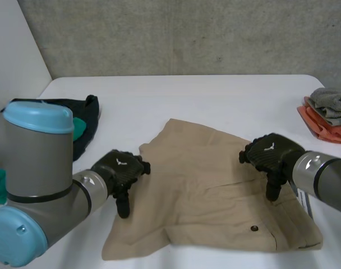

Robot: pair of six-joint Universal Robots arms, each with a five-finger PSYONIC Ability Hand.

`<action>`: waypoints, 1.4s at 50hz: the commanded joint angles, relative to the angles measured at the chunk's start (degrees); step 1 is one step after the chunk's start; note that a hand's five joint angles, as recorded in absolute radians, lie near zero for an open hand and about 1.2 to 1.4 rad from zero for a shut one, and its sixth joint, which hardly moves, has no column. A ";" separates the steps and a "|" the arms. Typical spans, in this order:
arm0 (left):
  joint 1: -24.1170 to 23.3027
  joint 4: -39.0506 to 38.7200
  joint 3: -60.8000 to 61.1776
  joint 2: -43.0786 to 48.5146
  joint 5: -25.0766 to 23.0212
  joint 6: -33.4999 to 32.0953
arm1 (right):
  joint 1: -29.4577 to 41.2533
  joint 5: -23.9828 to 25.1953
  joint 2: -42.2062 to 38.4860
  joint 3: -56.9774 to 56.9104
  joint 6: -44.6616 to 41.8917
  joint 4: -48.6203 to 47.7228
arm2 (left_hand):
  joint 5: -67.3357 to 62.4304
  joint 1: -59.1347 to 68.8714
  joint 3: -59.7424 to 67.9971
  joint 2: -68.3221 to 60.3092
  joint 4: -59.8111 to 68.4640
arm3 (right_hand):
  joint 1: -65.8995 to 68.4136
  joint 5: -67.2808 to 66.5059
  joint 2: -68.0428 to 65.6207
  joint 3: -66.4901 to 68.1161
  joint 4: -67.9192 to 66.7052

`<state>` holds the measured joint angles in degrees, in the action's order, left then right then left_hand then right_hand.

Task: Fold the laundry.

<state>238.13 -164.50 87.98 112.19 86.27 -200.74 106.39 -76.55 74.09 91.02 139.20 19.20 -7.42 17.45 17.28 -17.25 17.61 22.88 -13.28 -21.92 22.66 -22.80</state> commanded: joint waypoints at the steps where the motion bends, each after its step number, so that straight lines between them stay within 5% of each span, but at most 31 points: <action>1: -0.12 -6.53 2.28 2.94 -1.90 3.34 | -2.32 1.67 -1.40 8.99 0.28 -11.19 | -3.72 3.70 3.87 -3.90 3.53 | 4.78 -4.38 -5.75 5.00 -4.87; 15: -2.14 -13.57 2.28 9.62 2.06 3.25 | -3.29 2.63 -4.48 18.31 0.11 -30.70 | -13.47 13.44 13.61 -13.64 13.27 | 9.14 -8.74 -10.11 9.36 -9.23; 21: -3.29 -16.38 2.19 9.80 4.60 2.99 | -3.64 2.98 -5.36 19.20 0.28 -36.95 | -56.82 56.80 56.97 -56.99 56.63 | 51.49 -51.08 -52.45 51.71 -51.57; 24: -3.55 -17.52 2.11 8.31 5.13 3.08 | -3.64 2.64 -5.36 18.93 -0.07 -37.48 | -62.58 62.55 62.72 -62.75 62.39 | 57.12 -56.72 -58.08 57.34 -57.20; 31: -3.47 -17.70 1.14 2.87 5.49 2.90 | -3.82 3.07 -1.59 17.09 0.81 -34.06 | -62.58 62.55 62.72 -62.75 62.39 | 57.12 -56.72 -58.08 57.34 -57.20; 44: -0.83 -11.46 -0.45 -13.14 2.85 4.74 | -3.03 8.60 18.98 4.52 8.71 -12.44 | -62.10 62.07 62.24 -62.27 61.91 | 57.12 -56.72 -58.08 57.34 -57.20; 45: -1.00 -10.94 -0.01 -13.40 2.07 5.36 | -3.29 9.39 20.21 4.52 9.59 -11.91 | -42.28 42.25 42.42 -42.45 42.09 | 57.12 -56.72 -58.08 57.34 -57.20; 49: -1.35 -9.71 1.66 -10.52 1.62 8.07 | -4.26 10.54 19.08 5.66 10.48 -12.17 | -12.03 12.00 12.17 -12.20 11.84 | 57.12 -56.72 -58.08 57.34 -57.20; 53: -1.70 -8.30 2.28 -4.99 3.45 11.50 | -3.47 10.37 17.94 6.19 9.25 -11.38 | -0.24 0.21 0.38 -0.41 0.05 | 57.12 -56.72 -58.08 57.34 -57.20; 70: -4.60 -9.53 -0.27 6.46 5.75 18.28 | -1.36 10.54 21.71 7.15 10.91 -8.92 | -3.89 3.87 4.04 -4.06 3.70 | 57.12 -56.72 -58.08 57.34 -57.20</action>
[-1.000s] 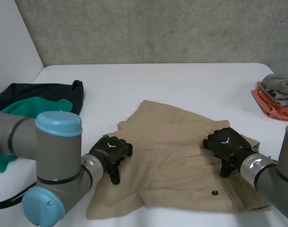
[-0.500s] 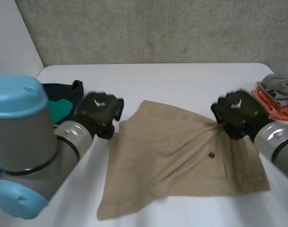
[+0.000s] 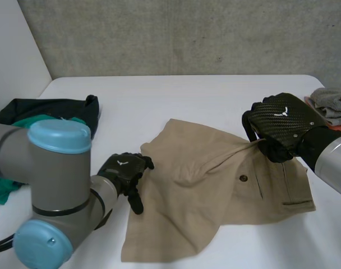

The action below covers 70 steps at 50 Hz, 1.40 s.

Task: Fold the laundry.

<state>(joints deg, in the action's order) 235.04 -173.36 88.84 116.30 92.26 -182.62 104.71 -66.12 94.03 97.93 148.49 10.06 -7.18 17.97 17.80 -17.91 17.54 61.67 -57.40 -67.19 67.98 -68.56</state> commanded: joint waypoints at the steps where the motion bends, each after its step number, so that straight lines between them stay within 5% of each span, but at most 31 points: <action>1: -1.69 -0.75 -1.21 2.61 -0.32 0.15 | 0.32 0.11 1.77 0.33 1.89 0.14 | -4.13 3.34 3.51 -3.40 3.78 | 18.33 -12.60 -12.81 12.02 -11.44; 20: -4.06 -5.76 -5.43 9.82 1.08 0.24 | 0.94 0.72 2.83 -0.55 5.40 -0.57 | -6.99 6.19 6.37 -6.25 6.63 | 18.33 -12.60 -12.81 12.02 -11.44; 24: -6.00 -7.25 -7.71 12.80 2.04 -0.02 | 1.11 0.90 2.92 -0.73 6.99 -0.66 | -22.44 21.65 21.82 -21.71 22.08 | 18.33 -12.60 -12.81 12.02 -11.44; 29: -6.27 -7.52 -10.78 15.62 6.07 -0.37 | 0.50 0.73 -0.85 -0.99 6.55 -1.97 | -62.74 61.94 62.12 -62.00 62.38 | 18.33 -12.60 -12.81 12.02 -11.44; 34: -3.72 -7.96 -12.72 11.24 10.13 -0.20 | -0.38 0.55 -5.86 -2.48 5.15 -3.03 | -62.82 62.03 62.20 -62.09 62.46 | 18.33 -12.60 -12.81 12.02 -11.44; 39: 0.76 -11.29 -17.37 4.73 7.68 -1.60 | -0.29 -1.03 -12.01 -7.74 3.04 -4.34 | -62.82 62.03 62.20 -62.09 62.46 | 18.33 -12.60 -12.81 12.02 -11.44; 46: 4.81 -8.58 -30.03 1.74 1.26 -3.80 | 2.43 -9.55 -19.84 -21.90 6.37 -8.04 | -62.82 62.03 62.20 -62.09 62.46 | 18.33 -12.60 -12.81 12.02 -11.44; 49: 4.63 -3.85 -31.97 2.09 -0.41 -3.54 | 4.01 -12.27 -21.07 -24.89 9.44 -6.47 | -62.82 62.03 62.20 -62.09 62.46 | -3.46 9.19 8.98 -9.77 10.35; 55: 3.75 1.27 -24.69 1.39 -0.42 -3.62 | 4.54 -13.16 -22.13 -24.37 11.74 -1.10 | -62.82 62.03 62.20 -62.09 62.46 | -6.58 12.30 12.10 -12.88 13.47; 65: 3.32 -9.45 -6.50 -3.71 0.73 -6.96 | 1.91 -13.25 -25.99 -19.98 13.75 5.32 | -62.82 62.03 62.20 -62.09 62.46 | -49.45 55.18 54.97 -55.75 56.34; 70: 2.26 -11.47 -2.45 -6.87 0.82 -10.30 | 2.08 -13.43 -28.54 -21.38 20.51 6.20 | -62.82 62.03 62.20 -62.09 62.46 | -51.67 57.40 57.19 -57.98 58.56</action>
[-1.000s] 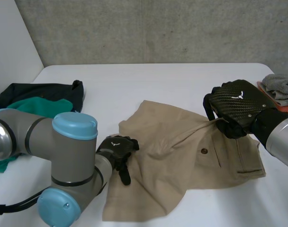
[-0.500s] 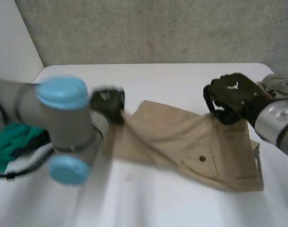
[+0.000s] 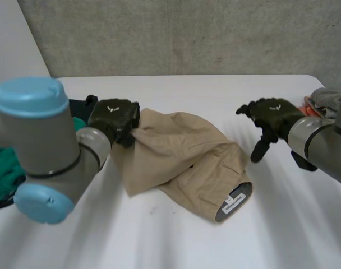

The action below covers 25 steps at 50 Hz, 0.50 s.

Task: Fold the laundry.

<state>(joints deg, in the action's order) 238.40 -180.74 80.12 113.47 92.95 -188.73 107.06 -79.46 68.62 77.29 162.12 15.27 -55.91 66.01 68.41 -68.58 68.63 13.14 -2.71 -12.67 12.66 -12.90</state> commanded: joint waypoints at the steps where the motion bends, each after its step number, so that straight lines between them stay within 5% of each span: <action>1: -1.36 -4.35 7.15 -4.91 0.12 -5.15 | -0.10 0.18 -3.92 -1.26 9.59 1.07 | -14.09 13.99 11.59 -11.42 11.37 | -3.14 2.71 2.67 -2.66 2.90; 14: -0.57 -4.18 9.62 -9.23 0.39 -7.01 | 8.16 -3.76 -18.07 -7.85 15.24 -9.99 | -14.09 13.99 11.59 -11.42 11.37 | 2.56 -2.98 -3.03 3.03 -2.79; 16: -0.04 -4.27 9.36 -9.14 0.12 -7.00 | 9.21 -6.66 -21.23 -10.57 14.98 -12.45 | -14.09 13.99 11.59 -11.42 11.37 | 16.47 -16.90 -16.94 16.95 -16.71; 19: 0.83 -4.53 8.22 -8.53 0.03 -7.44 | 9.74 -11.83 -23.17 -15.04 13.41 -15.52 | -14.09 13.99 11.59 -11.42 11.37 | 66.68 -67.10 -67.15 67.16 -66.91; 25: 4.35 -7.78 -1.35 -4.40 -1.37 -9.90 | 10.53 -17.39 -18.53 -22.00 3.04 -26.32 | -14.09 13.99 11.59 -11.42 11.37 | 66.86 -67.29 -67.33 67.34 -67.10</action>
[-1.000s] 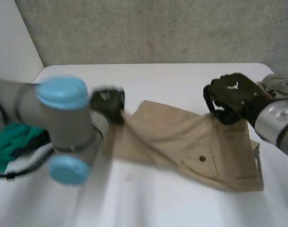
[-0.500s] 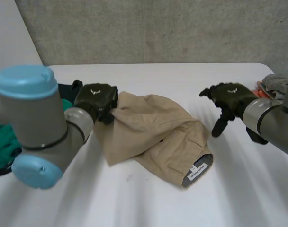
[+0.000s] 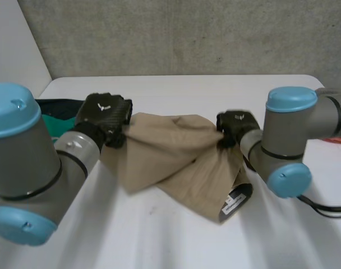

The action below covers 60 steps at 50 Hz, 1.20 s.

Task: Fold the laundry.

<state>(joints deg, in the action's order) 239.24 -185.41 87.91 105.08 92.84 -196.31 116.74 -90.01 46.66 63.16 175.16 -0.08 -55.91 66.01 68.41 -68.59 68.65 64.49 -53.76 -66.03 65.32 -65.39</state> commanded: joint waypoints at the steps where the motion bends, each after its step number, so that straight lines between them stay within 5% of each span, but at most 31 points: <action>1: 4.99 -4.95 -14.04 5.39 -1.70 -2.58 | 1.03 -6.76 4.39 -8.40 -11.49 -13.61 | -14.09 13.99 11.59 -11.41 11.35 | 15.51 -16.24 -13.97 14.68 -14.61; 6: 8.69 -13.47 -27.95 7.60 -3.37 0.13 | 1.39 -2.99 9.50 -9.20 -18.97 -37.16 | -14.09 13.99 11.59 -11.41 11.35 | 15.51 -16.24 -13.97 14.68 -14.61; 9: 10.45 -23.40 -32.71 7.95 -3.55 7.68 | 1.56 0.52 9.94 -8.67 -20.64 -46.91 | -14.09 13.99 11.59 -11.41 11.35 | 15.51 -16.24 -13.97 14.68 -14.61; 12: 10.81 -30.26 -33.60 7.95 -3.98 14.18 | 1.56 3.08 10.03 -7.97 -20.82 -49.49 | -14.09 13.99 11.59 -11.41 11.35 | 15.51 -16.24 -13.97 14.68 -14.61; 18: 9.75 -27.30 -26.14 6.55 -6.88 13.68 | 0.25 4.75 10.47 -3.93 -20.65 -48.35 | -14.09 13.99 11.59 -11.41 11.35 | 15.51 -16.24 -13.97 14.68 -14.61; 23: 9.14 -23.95 -14.46 3.91 -5.57 8.41 | -0.81 5.63 10.73 2.92 -20.65 -43.09 | -14.09 13.99 11.59 -11.41 11.35 | 15.51 -16.24 -13.97 14.68 -14.61; 36: 4.48 -15.61 14.74 -0.04 -5.66 -3.90 | -1.51 6.43 13.62 23.05 -29.78 -11.27 | -14.09 13.99 11.59 -11.41 11.35 | 15.51 -16.24 -13.97 14.68 -14.61; 43: 1.23 14.85 18.96 -13.74 -3.11 -9.26 | -2.56 5.55 26.54 31.14 -37.51 10.68 | -14.09 13.99 11.59 -11.41 11.35 | 15.51 -16.24 -13.97 14.68 -14.61; 48: 0.17 38.16 19.14 -17.28 -3.89 -9.09 | -3.44 6.15 32.26 38.61 -52.08 26.09 | -14.09 13.99 11.59 -11.41 11.35 | 15.51 -16.24 -13.97 14.68 -14.61; 52: 0.43 36.61 17.12 -14.65 -5.04 -8.21 | -1.95 7.65 31.22 38.97 -52.74 20.57 | -14.09 13.99 11.59 -11.41 11.35 | 15.51 -16.24 -13.97 14.68 -14.61; 60: 1.58 28.62 7.74 -2.53 -0.66 -8.82 | -1.69 2.48 21.47 29.41 -45.18 17.04 | -14.09 13.99 11.59 -11.41 11.35 | 15.51 -16.24 -13.97 14.68 -14.61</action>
<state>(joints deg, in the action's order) 240.10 -150.42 102.35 93.95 89.06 -204.59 114.91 -83.87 74.87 99.39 124.78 19.45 -58.13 66.01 68.42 -68.74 68.87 64.53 -57.35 -67.58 68.17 -68.62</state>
